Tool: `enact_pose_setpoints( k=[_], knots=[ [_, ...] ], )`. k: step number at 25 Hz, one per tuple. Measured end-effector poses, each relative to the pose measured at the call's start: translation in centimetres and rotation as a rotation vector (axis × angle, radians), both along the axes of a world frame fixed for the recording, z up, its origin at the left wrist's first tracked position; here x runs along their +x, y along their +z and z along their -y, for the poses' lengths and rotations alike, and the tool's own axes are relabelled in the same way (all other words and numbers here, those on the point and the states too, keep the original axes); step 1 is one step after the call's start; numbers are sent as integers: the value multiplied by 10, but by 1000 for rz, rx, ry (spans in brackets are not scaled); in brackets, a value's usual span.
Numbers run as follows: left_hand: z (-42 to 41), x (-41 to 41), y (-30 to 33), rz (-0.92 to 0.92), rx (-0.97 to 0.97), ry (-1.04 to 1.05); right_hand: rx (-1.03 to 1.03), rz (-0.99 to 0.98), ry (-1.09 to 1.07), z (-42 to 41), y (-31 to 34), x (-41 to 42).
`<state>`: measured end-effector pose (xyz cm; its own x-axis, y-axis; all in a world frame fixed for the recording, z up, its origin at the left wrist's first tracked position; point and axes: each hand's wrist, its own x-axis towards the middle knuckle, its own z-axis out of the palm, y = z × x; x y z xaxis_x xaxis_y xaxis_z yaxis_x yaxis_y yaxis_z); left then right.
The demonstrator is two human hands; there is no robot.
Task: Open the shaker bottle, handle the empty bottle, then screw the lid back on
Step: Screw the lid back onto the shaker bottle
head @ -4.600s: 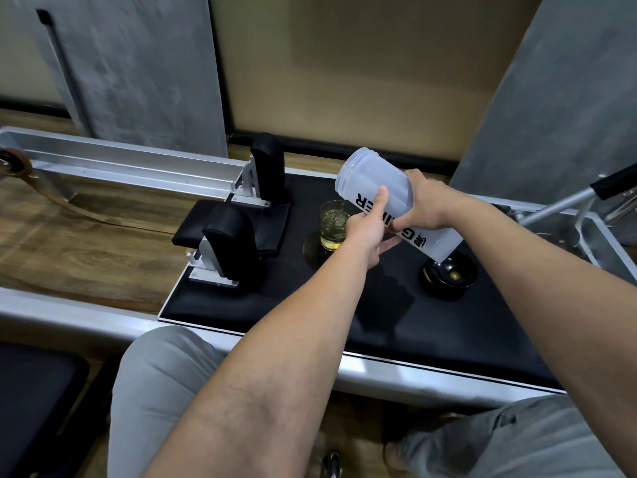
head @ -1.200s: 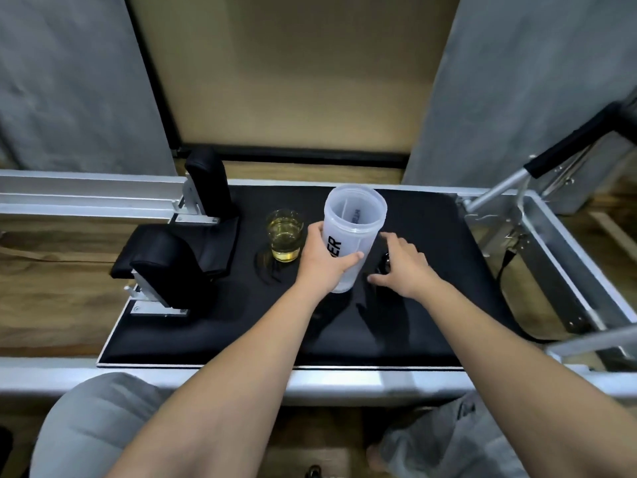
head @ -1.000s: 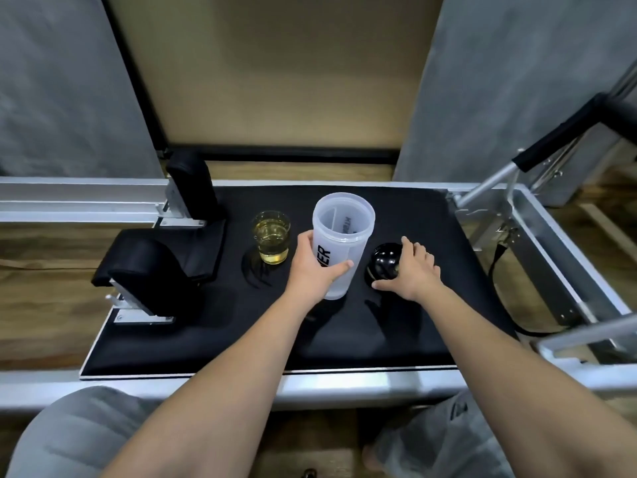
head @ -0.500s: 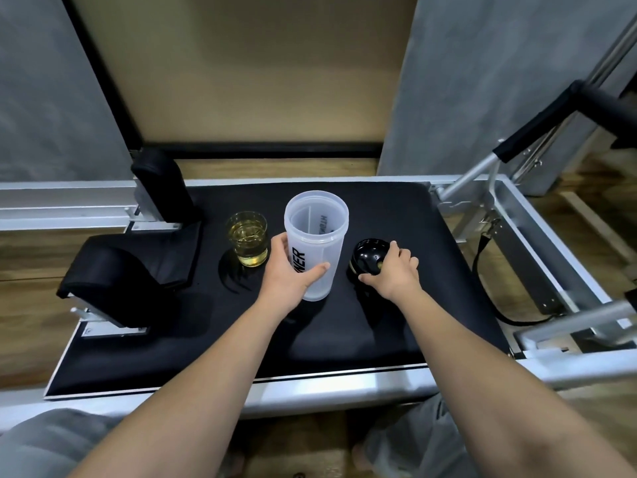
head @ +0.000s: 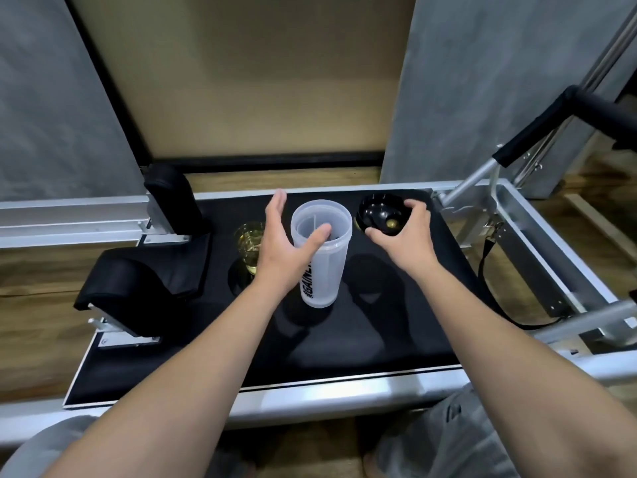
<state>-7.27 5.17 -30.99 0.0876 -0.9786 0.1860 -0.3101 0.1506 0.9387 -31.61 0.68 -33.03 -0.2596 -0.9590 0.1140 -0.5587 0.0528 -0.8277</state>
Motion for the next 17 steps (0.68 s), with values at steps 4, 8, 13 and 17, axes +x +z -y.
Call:
enact_pose_setpoints(
  k=[4, 8, 13, 17],
  knots=[
    [20, -4, 77, 163, -229, -18, -247, 6, 73, 4, 76, 15],
    [30, -27, 137, 256, -187, -133, -397, -29, 220, -2, 125, 39],
    [37, -35, 162, 167, -14, -103, -484, -87, 306, -15, 142, 55],
    [34, -28, 159, 4, 52, -130, -510, 45, 335, -23, 138, 56]
  ],
)
